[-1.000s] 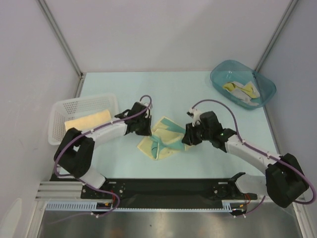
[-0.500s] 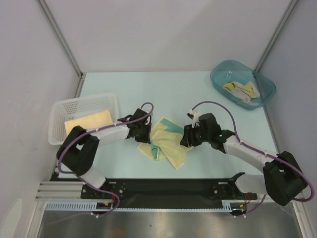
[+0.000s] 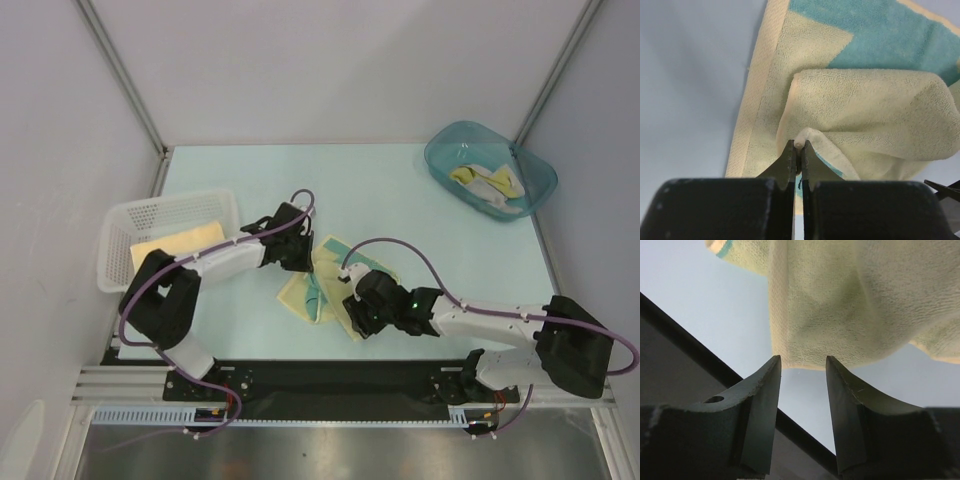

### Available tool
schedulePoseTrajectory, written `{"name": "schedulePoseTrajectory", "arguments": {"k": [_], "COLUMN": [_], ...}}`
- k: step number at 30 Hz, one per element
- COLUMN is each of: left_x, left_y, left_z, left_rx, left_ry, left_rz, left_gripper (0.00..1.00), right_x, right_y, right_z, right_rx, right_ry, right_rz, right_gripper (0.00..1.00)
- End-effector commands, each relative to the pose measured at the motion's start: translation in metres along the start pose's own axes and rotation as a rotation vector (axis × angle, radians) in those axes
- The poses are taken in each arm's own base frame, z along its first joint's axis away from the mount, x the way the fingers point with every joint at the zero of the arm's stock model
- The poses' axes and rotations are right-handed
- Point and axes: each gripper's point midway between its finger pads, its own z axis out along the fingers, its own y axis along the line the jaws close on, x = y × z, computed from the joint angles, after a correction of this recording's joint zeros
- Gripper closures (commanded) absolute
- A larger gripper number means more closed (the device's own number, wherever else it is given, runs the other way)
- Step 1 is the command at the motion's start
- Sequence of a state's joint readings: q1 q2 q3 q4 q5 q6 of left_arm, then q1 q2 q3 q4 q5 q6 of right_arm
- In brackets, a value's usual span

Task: Fold and stack the towels
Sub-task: Flatten out the crumpled towel

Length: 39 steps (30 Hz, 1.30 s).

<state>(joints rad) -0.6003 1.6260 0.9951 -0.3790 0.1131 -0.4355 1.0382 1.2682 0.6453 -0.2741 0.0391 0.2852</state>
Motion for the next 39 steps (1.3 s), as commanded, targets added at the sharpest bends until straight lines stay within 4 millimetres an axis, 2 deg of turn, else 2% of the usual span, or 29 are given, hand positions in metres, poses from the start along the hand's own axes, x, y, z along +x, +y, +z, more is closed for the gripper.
{"name": "schedulePoseTrajectory", "arguments": {"k": [1,5,12,16,21,23,24,26,27,28,29,31,32,34,37,38,39], "left_x": [-0.005,-0.004,-0.004,-0.005,-0.005,-0.005,-0.004,-0.007,-0.007,-0.009,-0.019,-0.028,-0.040,-0.051,-0.066,-0.065,-0.071], "left_y": [-0.009,-0.010,-0.012,-0.012,-0.011,-0.012,-0.011,-0.012,-0.013,-0.014,-0.020,-0.027,-0.036,-0.046,-0.073,-0.086,-0.103], "left_z": [0.000,0.002,0.005,0.006,0.006,0.005,0.005,0.003,0.001,-0.003,-0.011,-0.027,-0.049,-0.072,-0.125,-0.140,-0.169], "left_rx": [0.029,0.031,0.043,0.041,0.037,0.038,0.037,0.038,0.040,0.041,0.053,0.070,0.101,0.130,0.253,0.324,0.409], "left_ry": [0.010,0.011,0.017,0.018,0.019,0.018,0.019,0.010,0.010,0.004,-0.022,-0.048,-0.091,-0.143,-0.252,-0.264,-0.331], "left_rz": [0.011,0.007,0.003,0.000,-0.002,-0.002,-0.003,-0.005,-0.005,-0.003,0.002,0.011,0.017,0.027,0.081,0.100,0.136], "left_gripper": [1.00,1.00,1.00,1.00,1.00,1.00,1.00,1.00,1.00,1.00,1.00,1.00,1.00,1.00,1.00,1.00,1.00], "right_x": [-0.009,-0.004,0.002,0.016,0.029,0.034,0.032,0.029,0.025,0.016,0.014,-0.010,-0.025,-0.042,-0.061,-0.079,-0.088], "right_y": [0.003,0.014,0.022,0.017,0.012,0.011,0.008,0.007,0.004,0.004,0.001,-0.001,-0.006,-0.009,-0.023,-0.021,-0.025], "right_z": [0.003,0.010,0.020,0.030,0.033,0.032,0.031,0.025,0.022,0.017,0.009,-0.012,-0.032,-0.055,-0.103,-0.122,-0.136], "right_rx": [0.065,0.051,0.059,0.109,0.175,0.201,0.225,0.245,0.269,0.281,0.304,0.321,0.341,0.347,0.394,0.380,0.397], "right_ry": [-0.047,-0.052,-0.054,-0.007,0.017,0.022,0.008,-0.006,-0.024,-0.045,-0.047,-0.121,-0.158,-0.204,-0.260,-0.314,-0.344], "right_rz": [-0.050,-0.057,-0.066,-0.104,-0.138,-0.134,-0.135,-0.121,-0.112,-0.097,-0.082,-0.046,-0.005,0.038,0.075,0.092,0.080], "right_gripper": [0.53,0.52,0.52,0.52,0.55,0.62,0.74,0.89,1.00,1.00,1.00,1.00,1.00,1.00,1.00,1.00,1.00]}}
